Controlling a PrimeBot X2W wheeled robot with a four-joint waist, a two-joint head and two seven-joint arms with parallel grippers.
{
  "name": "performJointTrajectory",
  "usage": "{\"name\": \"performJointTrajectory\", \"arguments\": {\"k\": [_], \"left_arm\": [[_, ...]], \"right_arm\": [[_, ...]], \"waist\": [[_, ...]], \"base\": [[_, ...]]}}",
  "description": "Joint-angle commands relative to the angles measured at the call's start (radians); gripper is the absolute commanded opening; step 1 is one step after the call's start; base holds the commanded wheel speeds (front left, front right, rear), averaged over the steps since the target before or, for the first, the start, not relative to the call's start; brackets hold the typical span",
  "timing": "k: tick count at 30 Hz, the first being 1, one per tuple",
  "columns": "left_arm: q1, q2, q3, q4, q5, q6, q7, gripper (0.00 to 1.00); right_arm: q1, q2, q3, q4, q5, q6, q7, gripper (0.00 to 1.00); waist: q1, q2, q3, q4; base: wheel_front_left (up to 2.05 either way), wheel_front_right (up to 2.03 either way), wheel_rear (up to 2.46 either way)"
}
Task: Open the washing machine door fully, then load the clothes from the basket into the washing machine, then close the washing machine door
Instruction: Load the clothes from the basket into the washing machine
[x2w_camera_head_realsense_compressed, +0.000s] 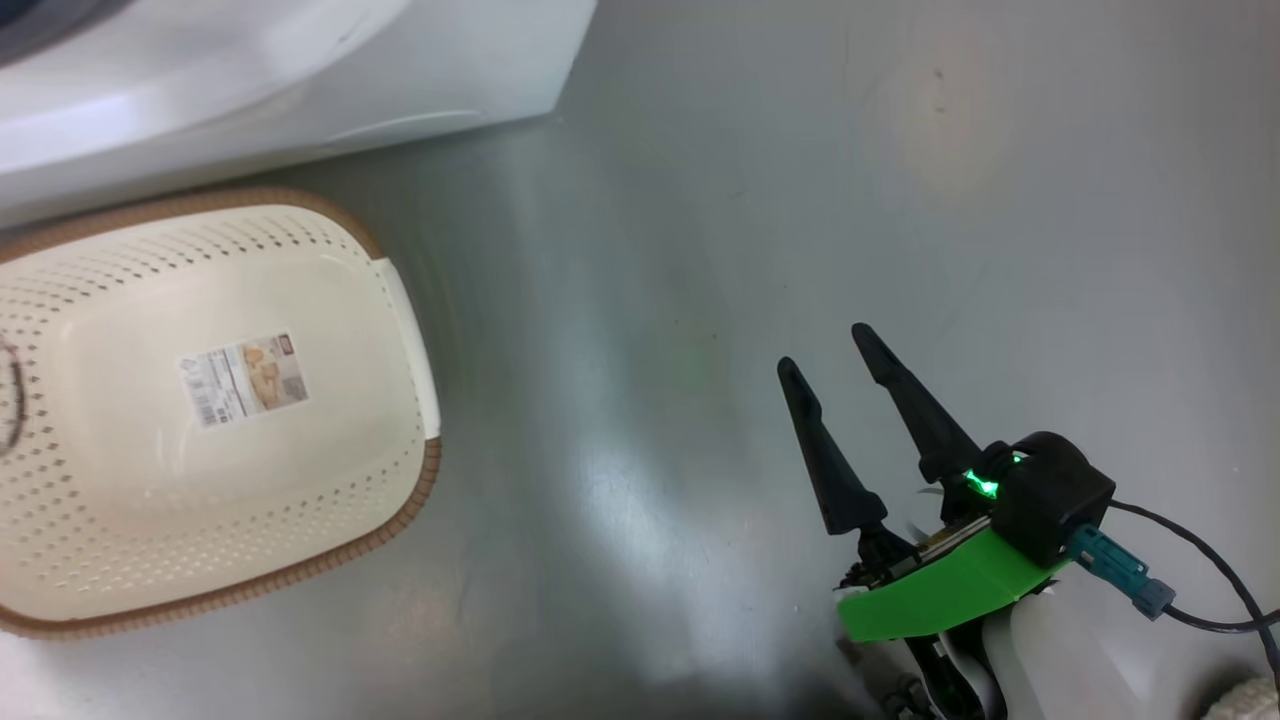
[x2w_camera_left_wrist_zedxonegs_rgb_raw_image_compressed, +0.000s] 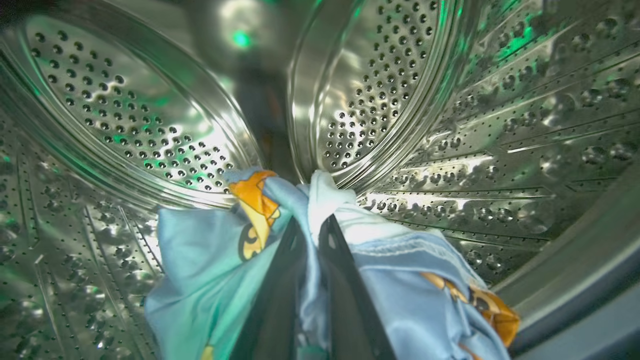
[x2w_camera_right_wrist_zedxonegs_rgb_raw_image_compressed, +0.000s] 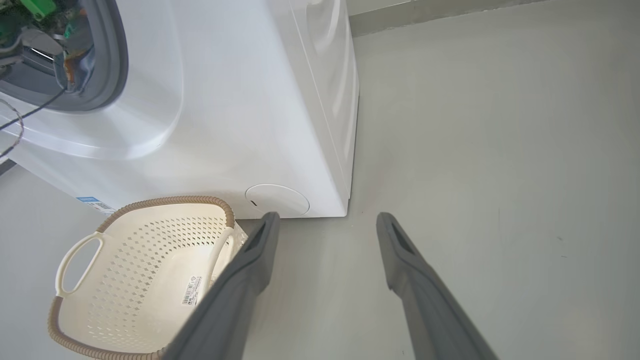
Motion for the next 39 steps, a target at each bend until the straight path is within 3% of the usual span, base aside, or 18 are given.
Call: {"name": "performJointTrajectory", "arguments": {"k": [1, 11, 16, 22, 29, 39], "left_arm": [[-0.043, 0.067, -0.003, 0.0, -0.016, -0.003, 0.023, 0.0], [-0.178, 0.108, -0.061, 0.094, -0.12, -0.003, 0.101, 0.0], [-0.222, 0.153, -0.088, 0.076, -0.101, -0.003, -0.046, 0.0], [-0.238, 0.174, -0.064, 0.002, -0.05, -0.003, -0.09, 0.0], [-0.168, 0.149, 0.03, -0.084, -0.001, -0.003, -0.091, 0.0], [-0.161, 0.113, -0.022, 0.092, -0.073, -0.003, -0.071, 0.0]], "right_arm": [[0.012, 0.002, 0.032, -0.02, 0.015, 0.002, -0.005, 1.0], [0.019, 0.002, 0.056, -0.026, 0.034, 0.002, -0.005, 1.0], [0.02, 0.002, 0.076, -0.025, 0.047, 0.002, -0.005, 1.0], [0.013, 0.002, 0.09, -0.026, 0.061, 0.002, -0.005, 1.0], [0.004, 0.002, 0.091, -0.025, 0.065, 0.002, -0.005, 1.0], [0.002, 0.002, 0.084, -0.013, 0.061, 0.002, -0.005, 1.0]], "waist": [[0.0, -0.0001, 0.02, -0.012], [0.0, -0.0001, 0.079, -0.03], [0.0, -0.0001, 0.101, -0.041], [0.0, -0.0001, 0.114, -0.051], [0.0, -0.0001, 0.116, -0.052], [0.0, -0.0001, 0.095, -0.038]], "base": [[0.0, 0.0, 0.0], [0.0, 0.0, 0.0], [0.0, 0.0, 0.0], [0.0, 0.0, 0.0], [0.0, 0.0, 0.0], [0.0, 0.0, 0.0]]}}
